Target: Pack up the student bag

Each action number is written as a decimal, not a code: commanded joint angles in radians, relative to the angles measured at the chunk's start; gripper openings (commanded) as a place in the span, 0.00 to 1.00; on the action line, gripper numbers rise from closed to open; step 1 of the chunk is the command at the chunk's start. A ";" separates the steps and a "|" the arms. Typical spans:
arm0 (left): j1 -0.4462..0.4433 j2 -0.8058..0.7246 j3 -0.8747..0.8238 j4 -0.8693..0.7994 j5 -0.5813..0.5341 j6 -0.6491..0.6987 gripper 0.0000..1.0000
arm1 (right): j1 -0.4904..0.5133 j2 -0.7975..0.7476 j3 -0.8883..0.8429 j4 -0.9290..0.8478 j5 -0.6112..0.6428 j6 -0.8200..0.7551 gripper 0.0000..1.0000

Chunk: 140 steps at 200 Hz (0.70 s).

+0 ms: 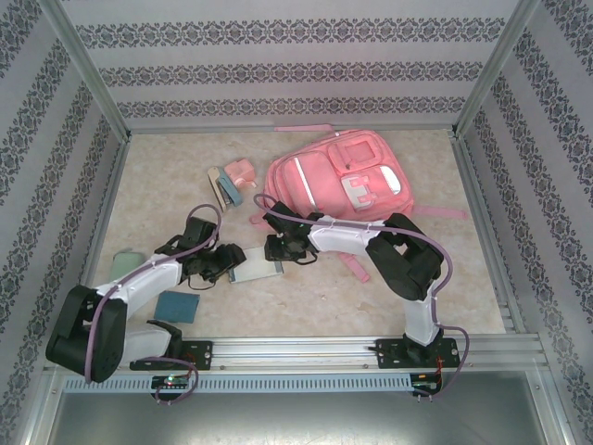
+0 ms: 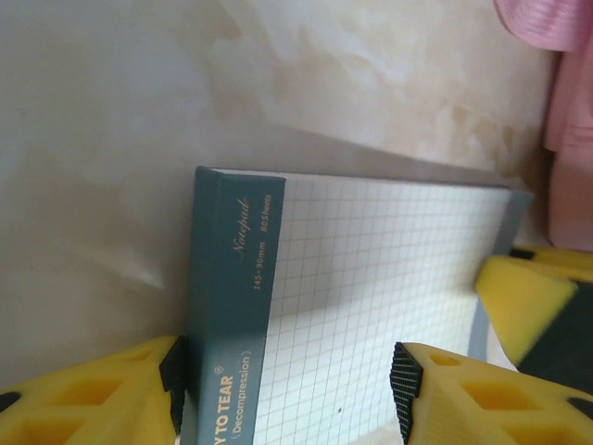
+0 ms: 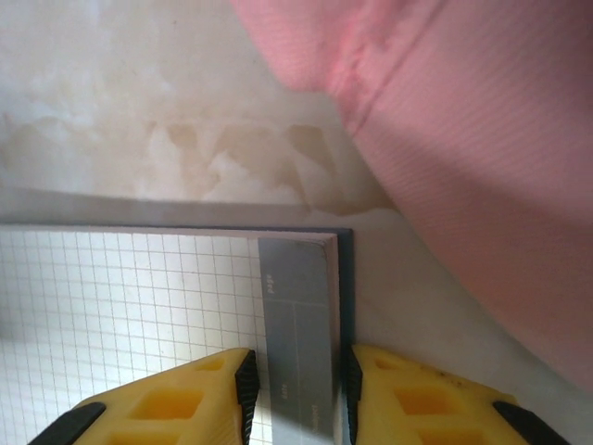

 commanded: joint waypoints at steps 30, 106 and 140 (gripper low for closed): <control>-0.018 -0.142 0.006 0.159 0.155 -0.060 0.59 | 0.025 0.021 -0.001 0.026 -0.064 0.017 0.33; -0.018 -0.172 -0.062 0.289 0.169 -0.139 0.52 | 0.025 0.010 -0.010 0.027 -0.063 0.016 0.33; -0.018 -0.174 -0.081 0.369 0.205 -0.164 0.49 | 0.023 0.005 -0.012 0.028 -0.061 0.015 0.33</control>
